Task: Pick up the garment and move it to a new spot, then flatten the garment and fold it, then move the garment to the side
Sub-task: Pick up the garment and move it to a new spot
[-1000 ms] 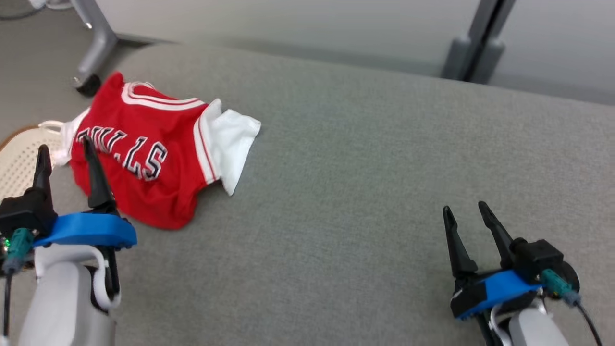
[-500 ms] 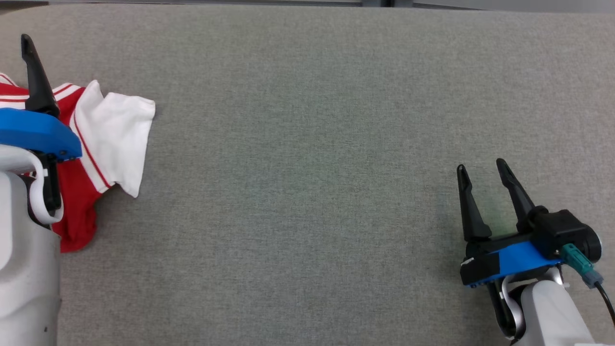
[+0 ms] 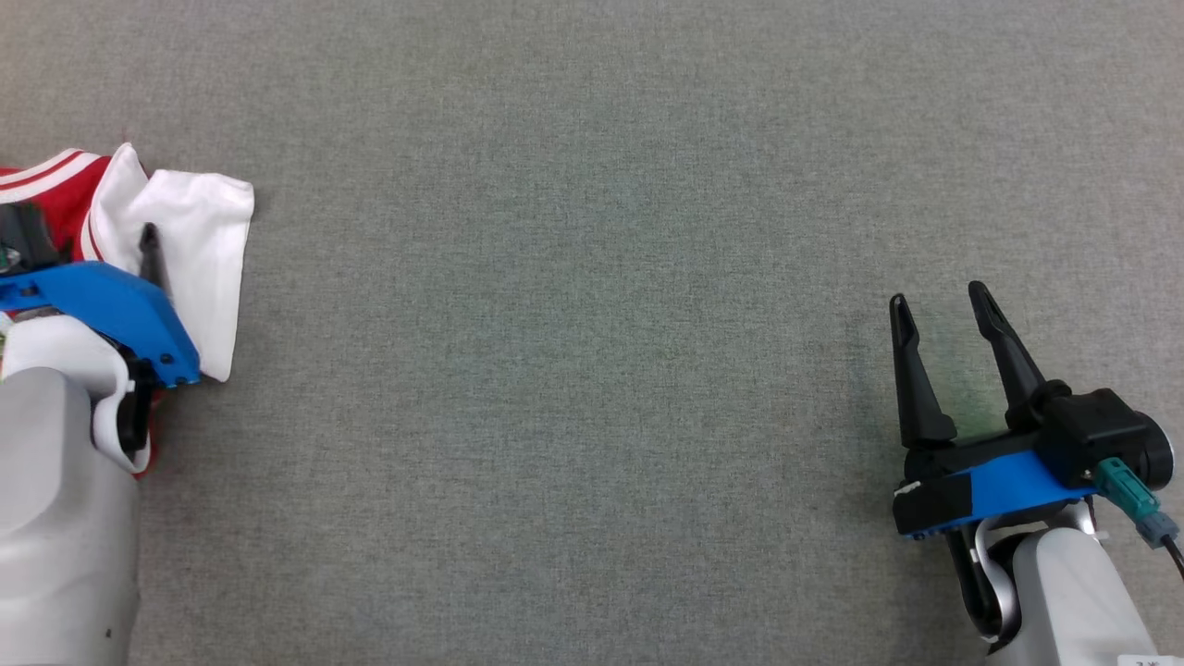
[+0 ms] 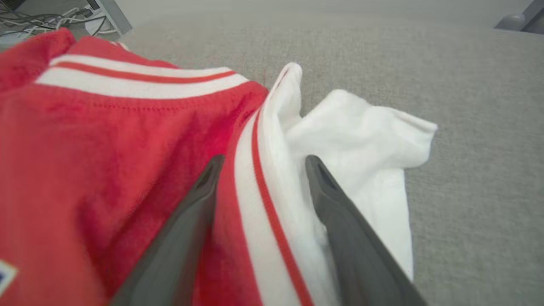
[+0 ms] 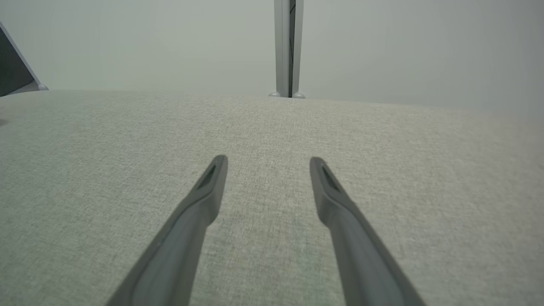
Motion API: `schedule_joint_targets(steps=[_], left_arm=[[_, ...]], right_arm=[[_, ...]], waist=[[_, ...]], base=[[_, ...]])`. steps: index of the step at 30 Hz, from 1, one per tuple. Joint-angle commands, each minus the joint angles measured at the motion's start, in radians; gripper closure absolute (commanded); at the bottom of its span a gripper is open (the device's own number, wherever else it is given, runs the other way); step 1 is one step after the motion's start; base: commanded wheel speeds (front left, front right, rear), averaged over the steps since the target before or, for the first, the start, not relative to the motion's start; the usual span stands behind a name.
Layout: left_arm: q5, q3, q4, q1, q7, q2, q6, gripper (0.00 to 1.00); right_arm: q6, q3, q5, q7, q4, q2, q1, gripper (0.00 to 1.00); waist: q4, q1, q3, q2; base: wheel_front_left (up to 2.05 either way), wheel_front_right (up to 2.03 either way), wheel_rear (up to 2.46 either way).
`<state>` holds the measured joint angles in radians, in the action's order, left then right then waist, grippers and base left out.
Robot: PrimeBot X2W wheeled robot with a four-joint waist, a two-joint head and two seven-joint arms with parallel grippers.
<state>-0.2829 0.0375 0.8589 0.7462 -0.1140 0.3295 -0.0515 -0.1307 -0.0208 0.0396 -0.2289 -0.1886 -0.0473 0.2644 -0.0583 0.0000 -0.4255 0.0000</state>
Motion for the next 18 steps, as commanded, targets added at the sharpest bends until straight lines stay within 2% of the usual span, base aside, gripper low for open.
schedule_joint_targets(steps=[1, 8, 9, 10, 11, 18], left_arm=[[-0.006, -0.001, 0.010, 0.018, -0.005, -0.008, -0.005, 0.00], [-0.028, 0.032, 0.131, 0.011, -0.057, -0.056, -0.036, 0.00], [-0.029, 0.035, 0.146, 0.012, -0.062, -0.058, -0.039, 0.26], [-0.031, 0.037, 0.157, 0.015, -0.057, -0.061, -0.040, 0.82], [-0.033, 0.039, 0.167, 0.022, -0.050, -0.062, -0.042, 1.00], [-0.012, 0.059, 0.159, 0.099, 0.087, -0.044, -0.046, 1.00]], right_arm=[[0.000, -0.001, -0.004, 0.003, 0.004, -0.006, 0.014, 0.00], [0.000, 0.014, -0.003, 0.013, 0.014, -0.006, 0.022, 0.00], [0.000, 0.017, -0.001, 0.014, 0.014, -0.006, 0.023, 0.00], [0.000, 0.020, 0.001, 0.014, 0.014, -0.006, 0.023, 0.00], [0.000, 0.022, 0.003, 0.013, 0.014, -0.006, 0.022, 0.00], [0.000, 0.026, 0.016, 0.013, 0.001, -0.006, 0.011, 0.00]], waist=[[-0.001, 0.0000, -0.001, 0.0000], [-0.002, 0.0000, -0.007, 0.0000], [-0.001, 0.0000, -0.008, 0.0000], [0.000, 0.0000, -0.009, 0.0000], [0.001, 0.0000, -0.010, 0.0000], [0.000, 0.0000, 0.014, 0.0000]], base=[[0.00, 0.00, 0.00], [0.00, 0.00, 0.00], [0.00, 0.00, 0.00], [0.00, 0.00, 0.00], [0.00, 0.00, 0.00], [0.00, 0.00, 0.00]])
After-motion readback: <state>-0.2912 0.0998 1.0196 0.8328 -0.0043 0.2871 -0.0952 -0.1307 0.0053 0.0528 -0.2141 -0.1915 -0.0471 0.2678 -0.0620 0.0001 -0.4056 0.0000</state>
